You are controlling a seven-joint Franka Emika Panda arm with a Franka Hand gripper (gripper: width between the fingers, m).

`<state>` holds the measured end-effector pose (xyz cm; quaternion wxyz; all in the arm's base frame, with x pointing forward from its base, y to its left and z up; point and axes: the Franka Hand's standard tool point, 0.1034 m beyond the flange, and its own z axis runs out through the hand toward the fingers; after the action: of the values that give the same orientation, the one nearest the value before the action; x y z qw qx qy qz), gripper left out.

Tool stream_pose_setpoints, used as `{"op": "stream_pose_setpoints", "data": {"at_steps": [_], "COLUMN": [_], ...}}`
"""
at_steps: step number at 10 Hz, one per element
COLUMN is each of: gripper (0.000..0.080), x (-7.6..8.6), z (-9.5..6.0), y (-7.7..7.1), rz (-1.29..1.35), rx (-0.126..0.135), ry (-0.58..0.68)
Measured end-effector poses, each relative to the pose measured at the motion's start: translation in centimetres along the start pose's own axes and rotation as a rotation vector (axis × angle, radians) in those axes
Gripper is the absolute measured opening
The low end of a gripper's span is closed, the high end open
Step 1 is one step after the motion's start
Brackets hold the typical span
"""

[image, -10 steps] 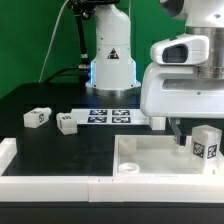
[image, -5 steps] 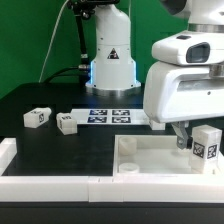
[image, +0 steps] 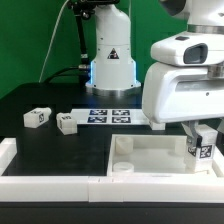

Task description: Assemble one leg

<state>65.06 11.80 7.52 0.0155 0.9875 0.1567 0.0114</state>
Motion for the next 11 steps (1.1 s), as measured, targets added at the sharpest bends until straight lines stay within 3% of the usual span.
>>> {"op": "stream_pose_setpoints", "data": {"at_steps": [8,11], "gripper": [0.0291,0.0291], "x": [-0.29,-0.36], "z": [0.32,0.35], "y": [0.47,0.52], "rz": [0.857,1.129], "rx": [0.0,0.015], "ry": [-0.007,-0.016]}}
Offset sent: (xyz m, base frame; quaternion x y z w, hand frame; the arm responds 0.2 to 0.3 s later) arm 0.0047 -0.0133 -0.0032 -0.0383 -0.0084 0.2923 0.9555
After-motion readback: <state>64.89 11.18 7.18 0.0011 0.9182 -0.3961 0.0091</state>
